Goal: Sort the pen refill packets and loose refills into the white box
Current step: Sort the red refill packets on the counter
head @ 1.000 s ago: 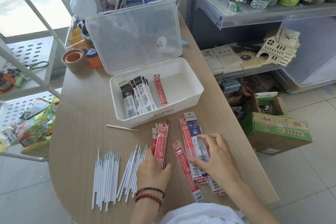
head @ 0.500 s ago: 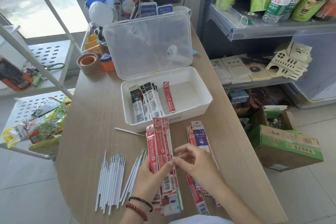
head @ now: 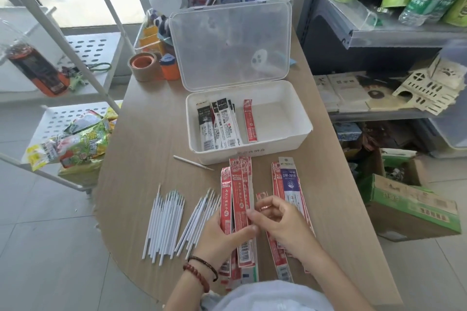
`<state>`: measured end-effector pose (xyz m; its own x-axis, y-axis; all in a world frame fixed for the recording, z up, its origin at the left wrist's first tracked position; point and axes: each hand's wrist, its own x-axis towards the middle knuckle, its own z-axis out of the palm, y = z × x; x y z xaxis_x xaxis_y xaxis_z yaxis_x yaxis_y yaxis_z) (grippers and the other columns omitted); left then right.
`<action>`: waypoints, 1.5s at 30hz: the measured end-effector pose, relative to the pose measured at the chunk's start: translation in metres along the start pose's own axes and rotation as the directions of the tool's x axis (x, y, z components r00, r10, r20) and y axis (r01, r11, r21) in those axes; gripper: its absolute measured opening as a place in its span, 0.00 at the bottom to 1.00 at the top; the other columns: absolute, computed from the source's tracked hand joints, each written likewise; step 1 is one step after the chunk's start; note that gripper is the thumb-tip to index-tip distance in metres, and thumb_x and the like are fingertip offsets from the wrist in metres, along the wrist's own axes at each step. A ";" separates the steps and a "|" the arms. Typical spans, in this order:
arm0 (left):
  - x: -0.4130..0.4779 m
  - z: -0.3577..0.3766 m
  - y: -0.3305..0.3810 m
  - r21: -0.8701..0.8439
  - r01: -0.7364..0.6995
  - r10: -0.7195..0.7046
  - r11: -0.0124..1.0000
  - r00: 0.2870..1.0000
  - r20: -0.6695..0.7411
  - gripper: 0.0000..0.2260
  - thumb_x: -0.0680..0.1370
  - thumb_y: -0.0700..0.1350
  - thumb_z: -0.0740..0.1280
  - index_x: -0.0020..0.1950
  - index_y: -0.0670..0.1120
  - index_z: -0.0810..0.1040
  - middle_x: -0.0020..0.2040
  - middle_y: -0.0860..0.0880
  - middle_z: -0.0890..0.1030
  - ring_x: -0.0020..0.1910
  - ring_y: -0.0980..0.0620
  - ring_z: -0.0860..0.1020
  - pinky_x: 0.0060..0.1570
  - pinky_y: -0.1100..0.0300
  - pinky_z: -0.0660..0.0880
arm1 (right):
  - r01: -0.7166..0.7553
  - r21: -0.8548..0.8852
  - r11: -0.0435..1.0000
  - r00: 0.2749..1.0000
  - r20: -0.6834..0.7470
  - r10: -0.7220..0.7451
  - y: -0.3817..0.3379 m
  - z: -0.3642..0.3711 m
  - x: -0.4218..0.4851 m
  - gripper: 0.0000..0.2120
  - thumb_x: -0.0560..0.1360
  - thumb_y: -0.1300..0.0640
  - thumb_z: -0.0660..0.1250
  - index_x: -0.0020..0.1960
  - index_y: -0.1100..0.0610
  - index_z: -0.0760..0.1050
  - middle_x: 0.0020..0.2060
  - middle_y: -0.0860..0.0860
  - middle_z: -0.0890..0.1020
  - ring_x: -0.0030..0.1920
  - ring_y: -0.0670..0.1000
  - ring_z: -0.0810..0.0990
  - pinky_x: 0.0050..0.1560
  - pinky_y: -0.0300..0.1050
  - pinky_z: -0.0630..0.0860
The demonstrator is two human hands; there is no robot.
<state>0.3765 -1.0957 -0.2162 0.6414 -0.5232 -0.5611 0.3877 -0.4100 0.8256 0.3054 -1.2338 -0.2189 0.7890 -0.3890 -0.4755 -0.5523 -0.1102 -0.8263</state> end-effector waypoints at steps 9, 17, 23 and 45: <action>-0.013 0.006 -0.012 0.051 -0.013 0.010 0.999 0.999 0.048 0.24 0.67 0.41 0.76 0.60 0.51 0.73 0.49 0.54 0.82 0.43 0.64 0.81 0.39 0.71 0.76 | -0.016 0.040 0.999 1.000 -0.018 0.017 0.009 0.002 -0.012 0.27 0.60 0.34 0.73 0.54 0.46 0.75 0.41 0.46 0.84 0.43 0.42 0.83 0.48 0.41 0.81; -0.016 0.010 -0.012 0.016 -0.030 0.028 0.999 0.997 0.067 0.22 0.68 0.46 0.74 0.59 0.56 0.70 0.50 0.55 0.82 0.44 0.64 0.81 0.37 0.72 0.75 | -0.007 0.099 0.995 0.998 -0.061 0.013 0.014 0.001 -0.009 0.21 0.65 0.45 0.77 0.55 0.45 0.75 0.41 0.45 0.84 0.41 0.44 0.84 0.38 0.37 0.79; -0.013 0.009 -0.015 0.012 -0.014 0.015 1.000 1.000 -0.016 0.21 0.66 0.52 0.73 0.57 0.54 0.73 0.47 0.55 0.83 0.43 0.62 0.82 0.40 0.68 0.78 | -0.008 0.133 0.991 0.996 -0.083 0.019 0.017 -0.003 -0.008 0.16 0.71 0.49 0.74 0.56 0.46 0.75 0.42 0.44 0.86 0.42 0.41 0.84 0.45 0.40 0.82; 0.016 -0.039 0.064 0.083 -0.302 0.313 0.950 0.917 -0.247 0.13 0.69 0.46 0.73 0.49 0.54 0.73 0.44 0.53 0.82 0.37 0.64 0.82 0.31 0.72 0.75 | 0.166 0.096 0.981 0.979 -0.132 -0.153 -0.038 -0.036 0.018 0.20 0.66 0.40 0.73 0.53 0.45 0.71 0.42 0.45 0.85 0.39 0.49 0.85 0.38 0.46 0.80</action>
<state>0.4369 -1.1011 -0.1699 0.8733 -0.4233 -0.2413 0.1197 -0.2935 0.9484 0.3315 -1.2693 -0.1854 0.8218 -0.4845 -0.2999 -0.3853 -0.0846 -0.9189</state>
